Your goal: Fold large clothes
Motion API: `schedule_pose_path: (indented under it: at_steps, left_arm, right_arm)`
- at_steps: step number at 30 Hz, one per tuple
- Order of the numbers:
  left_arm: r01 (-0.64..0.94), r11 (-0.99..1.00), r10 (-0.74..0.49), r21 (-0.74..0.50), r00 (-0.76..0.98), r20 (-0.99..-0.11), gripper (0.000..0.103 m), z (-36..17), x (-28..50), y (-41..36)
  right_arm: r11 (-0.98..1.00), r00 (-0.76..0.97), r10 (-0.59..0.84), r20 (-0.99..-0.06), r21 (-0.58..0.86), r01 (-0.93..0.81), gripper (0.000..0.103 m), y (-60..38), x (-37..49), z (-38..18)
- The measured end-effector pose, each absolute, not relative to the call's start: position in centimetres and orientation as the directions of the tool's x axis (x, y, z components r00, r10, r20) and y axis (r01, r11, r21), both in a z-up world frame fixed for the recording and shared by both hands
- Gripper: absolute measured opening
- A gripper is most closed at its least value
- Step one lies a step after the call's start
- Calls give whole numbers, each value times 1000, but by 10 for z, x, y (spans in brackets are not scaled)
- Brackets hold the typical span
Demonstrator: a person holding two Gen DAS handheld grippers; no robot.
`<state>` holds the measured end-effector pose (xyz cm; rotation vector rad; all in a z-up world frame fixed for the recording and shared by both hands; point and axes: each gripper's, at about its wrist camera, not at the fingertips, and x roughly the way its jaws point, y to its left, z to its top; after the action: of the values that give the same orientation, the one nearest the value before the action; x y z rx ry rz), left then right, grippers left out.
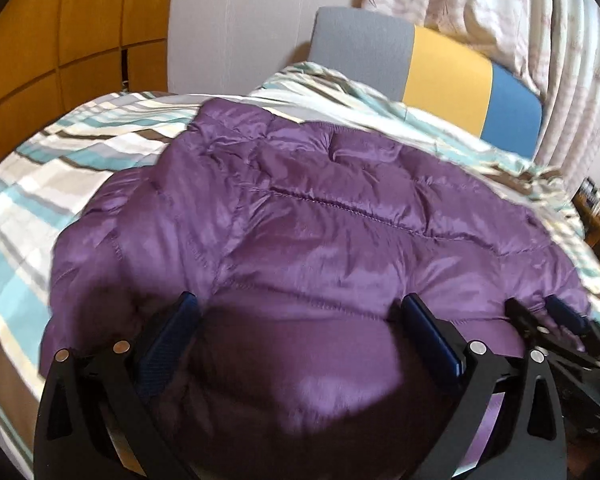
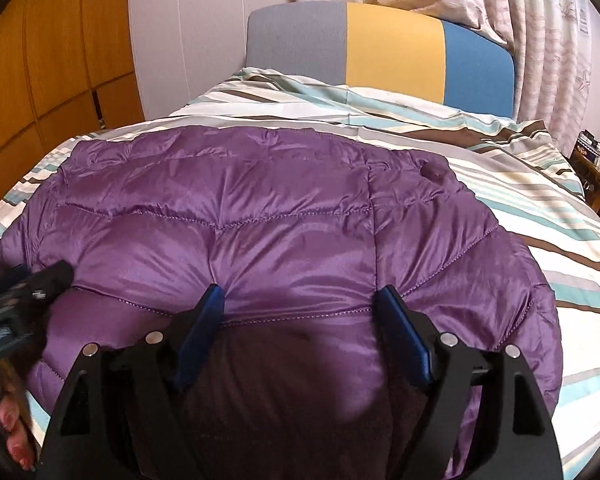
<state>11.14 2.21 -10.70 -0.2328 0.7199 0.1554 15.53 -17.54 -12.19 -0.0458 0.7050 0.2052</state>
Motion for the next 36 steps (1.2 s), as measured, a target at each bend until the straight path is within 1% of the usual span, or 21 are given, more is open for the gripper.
schedule_pose_path:
  at_steps: [4, 9, 11, 13, 17, 20, 24, 26, 32, 34, 36]
  left_arm:
    - [-219, 954, 48, -203, 785, -618, 100, -101, 77, 32]
    - [-283, 934, 113, -217, 812, -573, 100, -94, 50, 55]
    - [-350, 905, 149, -241, 793, -591, 100, -93, 41, 67]
    - [-403, 868, 153, -292, 774, -614, 100, -96, 32, 81]
    - [-456, 790, 85, -409, 743, -664, 100, -110, 19, 102]
    - [-445, 774, 44, -450, 746, -664, 100, -114, 13, 104]
    - [-356, 783, -66, -510, 768, -638, 100, -114, 13, 94]
    - [-339, 782, -93, -523, 766, -636, 100, -116, 16, 89]
    - [-329, 746, -102, -579, 803, -588, 100, -118, 27, 92]
    - [-333, 752, -83, -568, 808, -584, 100, -118, 32, 90]
    - [-336, 758, -65, -558, 813, -578, 100, -118, 34, 88]
  right_arm:
    - [979, 736, 178, -653, 46, -196, 84, -179, 156, -124]
    - [980, 737, 176, -653, 45, -194, 84, -179, 155, -123]
    - [980, 736, 177, -653, 47, -194, 85, -179, 155, -123]
    - [980, 737, 176, -653, 46, -194, 85, -179, 155, -123]
    - [980, 737, 176, -653, 46, -194, 86, -179, 155, -124]
    - [980, 736, 177, -654, 51, -190, 87, -181, 156, -123]
    - [981, 737, 175, -653, 50, -189, 87, -183, 154, -124]
    - [981, 737, 176, -653, 51, -189, 87, -183, 154, -124]
    - [981, 751, 179, -636, 55, -188, 87, -184, 147, -120]
    - [976, 763, 209, -611, 77, -206, 85, -186, 136, -118]
    - [970, 772, 232, -591, 78, -232, 76, -185, 126, -116]
